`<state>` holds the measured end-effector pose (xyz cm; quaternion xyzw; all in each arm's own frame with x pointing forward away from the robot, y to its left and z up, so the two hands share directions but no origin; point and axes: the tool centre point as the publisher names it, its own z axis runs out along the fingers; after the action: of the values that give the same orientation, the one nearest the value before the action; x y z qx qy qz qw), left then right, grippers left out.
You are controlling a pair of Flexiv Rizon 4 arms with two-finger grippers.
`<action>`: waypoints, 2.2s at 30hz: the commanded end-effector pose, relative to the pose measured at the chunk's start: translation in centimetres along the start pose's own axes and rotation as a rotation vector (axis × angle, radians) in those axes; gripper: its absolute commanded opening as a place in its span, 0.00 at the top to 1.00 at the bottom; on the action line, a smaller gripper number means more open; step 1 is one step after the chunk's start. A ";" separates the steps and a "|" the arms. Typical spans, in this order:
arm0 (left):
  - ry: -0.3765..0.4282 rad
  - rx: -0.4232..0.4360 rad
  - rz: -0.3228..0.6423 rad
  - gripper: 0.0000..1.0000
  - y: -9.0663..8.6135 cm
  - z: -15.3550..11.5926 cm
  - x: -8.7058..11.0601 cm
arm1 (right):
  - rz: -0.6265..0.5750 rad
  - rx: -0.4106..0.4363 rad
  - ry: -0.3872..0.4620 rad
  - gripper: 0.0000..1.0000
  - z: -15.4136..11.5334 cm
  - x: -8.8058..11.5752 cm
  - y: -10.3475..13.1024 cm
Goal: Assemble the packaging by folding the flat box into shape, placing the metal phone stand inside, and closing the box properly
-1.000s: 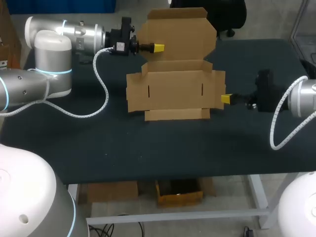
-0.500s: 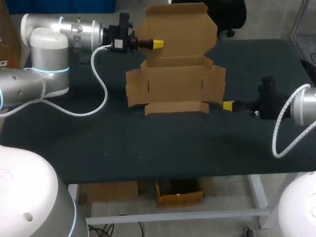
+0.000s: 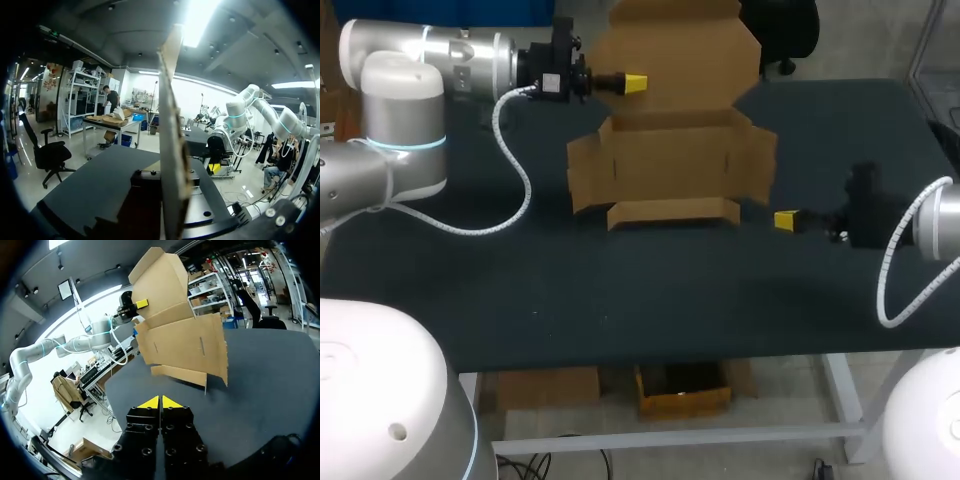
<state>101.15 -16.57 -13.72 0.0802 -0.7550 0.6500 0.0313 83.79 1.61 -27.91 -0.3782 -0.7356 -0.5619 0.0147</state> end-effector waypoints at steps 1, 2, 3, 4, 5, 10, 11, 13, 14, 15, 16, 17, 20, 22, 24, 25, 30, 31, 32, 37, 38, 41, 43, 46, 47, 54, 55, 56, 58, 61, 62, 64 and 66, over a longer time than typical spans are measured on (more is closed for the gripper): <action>-0.029 -0.006 -0.004 1.00 -0.2 0.2 1.0 | -0.004 -0.013 0.002 1.00 -0.6 0.6 -0.5; -0.029 -0.007 -0.005 1.00 -0.2 0.3 1.1 | -0.005 -0.013 0.003 1.00 -0.6 0.7 -0.5; -0.030 -0.007 -0.006 1.00 -0.2 0.3 1.3 | -0.006 -0.013 0.004 1.00 -0.7 0.8 -0.6; -0.029 -0.006 -0.007 1.00 -0.3 0.3 1.5 | -0.007 -0.013 0.005 1.00 -0.8 1.0 -0.7; -0.030 -0.006 -0.007 1.00 -0.3 0.4 1.7 | -0.010 -0.014 0.006 1.00 -0.8 1.1 -0.7; -0.018 -0.002 -0.019 1.00 -0.5 0.3 2.5 | -0.023 -0.019 0.005 1.00 -1.3 1.8 -0.8; -0.015 -0.001 -0.025 1.00 -0.5 0.3 2.6 | -0.027 -0.018 0.004 1.00 -1.4 1.9 -0.8; -0.012 0.001 -0.036 1.00 -0.5 0.4 2.8 | -0.030 -0.017 0.002 1.00 -1.6 2.0 -0.9; -0.011 0.001 -0.039 1.00 -0.5 0.4 2.9 | -0.033 -0.018 0.001 1.00 -1.6 2.0 -0.9; -0.013 -0.002 -0.040 1.00 -0.5 0.5 3.1 | -0.036 -0.017 -0.001 1.00 -1.7 2.1 -0.9; -0.012 -0.004 -0.045 1.00 -0.5 0.6 3.2 | -0.037 -0.017 -0.002 1.00 -1.8 2.1 -0.9; -0.011 -0.004 -0.047 1.00 -0.4 0.6 3.3 | -0.042 -0.018 -0.003 1.00 -1.9 2.2 -0.9; -0.015 -0.006 -0.055 1.00 -0.3 0.7 3.5 | -0.048 -0.018 -0.005 1.00 -2.2 2.4 -0.9; -0.011 -0.005 -0.068 1.00 -0.2 0.7 3.6 | -0.052 -0.019 -0.005 1.00 -2.3 2.4 -0.9; -0.007 -0.004 -0.080 1.00 0.0 0.8 3.6 | -0.054 -0.020 -0.006 1.00 -2.4 2.5 -1.0; -0.007 -0.004 -0.084 1.00 0.0 0.8 3.7 | -0.055 -0.020 -0.006 1.00 -2.5 2.5 -1.0; -0.003 0.000 -0.100 1.00 0.1 0.9 4.2 | -0.059 -0.021 -0.004 1.00 -2.6 2.6 -1.2; -0.003 -0.001 -0.103 1.00 0.2 0.9 4.3 | -0.059 -0.021 -0.003 1.00 -2.7 2.6 -1.2; -0.004 0.001 -0.112 1.00 0.3 0.9 4.3 | -0.059 -0.021 -0.003 1.00 -2.7 2.6 -1.2; -0.010 0.005 -0.123 1.00 0.6 0.8 4.7 | -0.060 -0.018 -0.001 1.00 -2.7 2.5 -1.3; -0.012 0.003 -0.121 1.00 0.6 0.8 4.8 | -0.061 -0.018 -0.001 1.00 -2.7 2.6 -1.3; -0.017 -0.002 -0.114 1.00 0.7 0.7 5.1 | -0.062 -0.019 0.000 1.00 -2.7 2.6 -1.3; -0.015 -0.003 -0.118 1.00 0.8 0.7 5.1 | -0.063 -0.019 0.000 1.00 -2.7 2.6 -1.3; -0.004 -0.015 -0.127 1.00 1.1 0.9 4.6 | -0.063 -0.020 0.001 1.00 -2.7 2.6 -1.3; -0.001 -0.020 -0.127 1.00 1.1 1.0 4.5 | -0.063 -0.020 0.001 1.00 -2.7 2.6 -1.3; 0.033 -0.028 -0.141 1.00 1.7 1.5 3.4 | -0.060 -0.018 -0.004 1.00 -2.6 2.7 -1.3; 0.038 -0.026 -0.142 1.00 1.8 1.5 3.3 | -0.060 -0.018 -0.005 1.00 -2.6 2.7 -1.3; 0.043 -0.023 -0.142 1.00 1.9 1.5 3.1 | -0.060 -0.017 -0.006 1.00 -2.6 2.7 -1.3; 0.050 -0.018 -0.136 1.00 2.0 1.5 2.8 | -0.060 -0.016 -0.008 1.00 -2.5 2.7 -1.2; 0.055 -0.011 -0.133 1.00 2.3 1.5 2.2 | -0.060 -0.012 -0.010 1.00 -2.3 2.6 -1.1; 0.054 -0.010 -0.132 1.00 2.4 1.6 2.0 | -0.060 -0.012 -0.010 1.00 -2.3 2.6 -1.1; 0.055 -0.010 -0.130 1.00 2.6 1.6 1.7 | -0.059 -0.011 -0.011 1.00 -2.2 2.6 -1.1; 0.056 -0.012 -0.130 1.00 2.7 1.7 1.4 | -0.057 -0.010 -0.011 1.00 -2.1 2.6 -1.0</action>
<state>98.72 -17.75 -16.08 0.1197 -0.7526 0.6421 0.0842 80.42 0.94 -26.75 -0.3598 -0.7439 -0.5631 -0.0060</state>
